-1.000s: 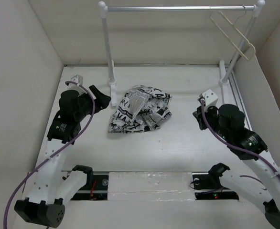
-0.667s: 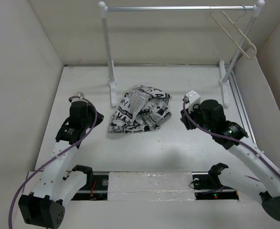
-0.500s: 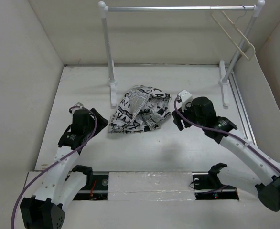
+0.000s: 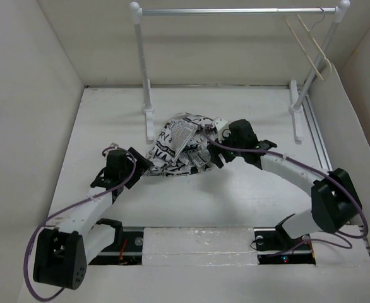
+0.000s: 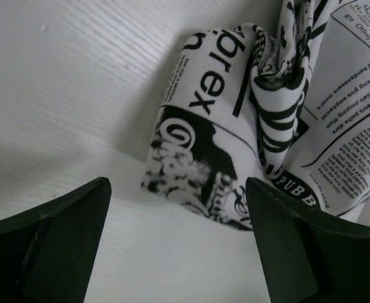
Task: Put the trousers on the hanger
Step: Flatten out the trousers at the center of the board.
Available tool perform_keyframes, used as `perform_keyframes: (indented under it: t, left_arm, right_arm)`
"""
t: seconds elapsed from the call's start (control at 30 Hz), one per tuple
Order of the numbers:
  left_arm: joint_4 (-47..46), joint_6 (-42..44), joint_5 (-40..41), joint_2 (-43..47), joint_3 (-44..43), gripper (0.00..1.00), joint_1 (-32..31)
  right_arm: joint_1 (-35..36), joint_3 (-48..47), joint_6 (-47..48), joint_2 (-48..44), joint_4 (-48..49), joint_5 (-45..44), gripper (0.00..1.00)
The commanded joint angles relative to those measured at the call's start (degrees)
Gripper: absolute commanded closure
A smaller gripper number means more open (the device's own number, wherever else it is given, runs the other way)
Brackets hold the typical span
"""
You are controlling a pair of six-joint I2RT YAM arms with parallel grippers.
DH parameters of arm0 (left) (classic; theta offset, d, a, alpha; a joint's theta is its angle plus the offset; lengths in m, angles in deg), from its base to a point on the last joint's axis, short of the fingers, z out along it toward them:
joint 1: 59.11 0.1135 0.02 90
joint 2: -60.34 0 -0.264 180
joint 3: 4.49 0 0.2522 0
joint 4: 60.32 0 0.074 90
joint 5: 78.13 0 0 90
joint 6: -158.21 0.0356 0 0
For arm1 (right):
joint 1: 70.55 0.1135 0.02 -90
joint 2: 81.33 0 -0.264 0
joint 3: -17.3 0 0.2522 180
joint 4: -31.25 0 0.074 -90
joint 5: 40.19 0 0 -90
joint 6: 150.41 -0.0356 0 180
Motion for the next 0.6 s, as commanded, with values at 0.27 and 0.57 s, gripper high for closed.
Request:
perform_keyframes:
  t: [0.27, 0.57]
  left_arm:
    - [-21.8, 0.4, -5.3, -18.8, -4.3, 0.19, -1.1]
    - [-20.9, 2.1, -4.8, -21.4, -12.1, 1.00, -1.1]
  right_arm:
    - [0.2, -8.7, 1.5, 10.6, 9.3, 0.9, 0.25]
    - [0.2, -11.1, 0.4, 10.4, 7.4, -1.5, 1.00]
